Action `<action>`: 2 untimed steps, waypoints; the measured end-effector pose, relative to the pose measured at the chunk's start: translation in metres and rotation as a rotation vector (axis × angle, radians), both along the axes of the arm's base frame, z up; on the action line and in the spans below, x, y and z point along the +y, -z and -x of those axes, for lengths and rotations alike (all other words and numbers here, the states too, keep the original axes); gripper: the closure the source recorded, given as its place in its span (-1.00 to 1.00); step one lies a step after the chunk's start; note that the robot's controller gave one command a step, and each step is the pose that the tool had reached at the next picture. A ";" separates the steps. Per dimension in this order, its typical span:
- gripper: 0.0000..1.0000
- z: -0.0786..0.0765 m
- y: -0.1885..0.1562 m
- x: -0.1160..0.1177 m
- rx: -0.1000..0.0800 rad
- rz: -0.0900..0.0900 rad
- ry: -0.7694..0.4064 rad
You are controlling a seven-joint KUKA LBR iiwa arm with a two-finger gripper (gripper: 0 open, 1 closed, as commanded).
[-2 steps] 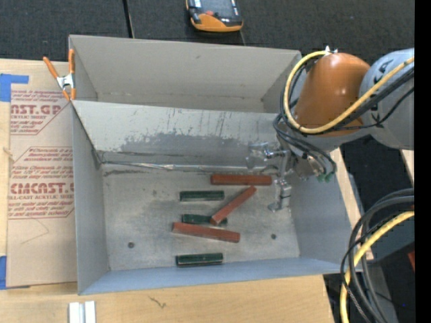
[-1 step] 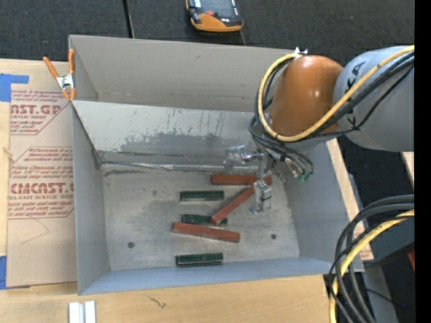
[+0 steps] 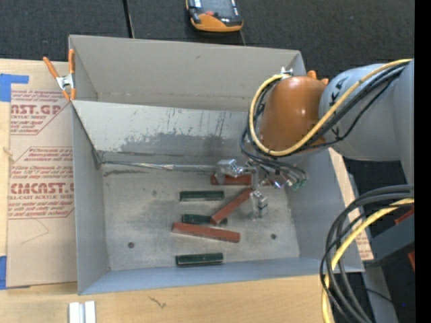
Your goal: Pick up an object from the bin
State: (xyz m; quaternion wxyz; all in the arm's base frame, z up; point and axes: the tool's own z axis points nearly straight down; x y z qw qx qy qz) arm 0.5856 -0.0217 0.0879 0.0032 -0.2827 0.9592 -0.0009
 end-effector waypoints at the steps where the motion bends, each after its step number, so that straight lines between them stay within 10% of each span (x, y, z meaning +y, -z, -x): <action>1: 1.00 -0.006 0.016 0.027 0.000 -0.001 -0.072; 2: 1.00 -0.006 0.016 0.027 0.000 -0.001 -0.072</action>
Offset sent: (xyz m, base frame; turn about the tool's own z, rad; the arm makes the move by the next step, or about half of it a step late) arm 0.0000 0.0000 0.0000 0.0000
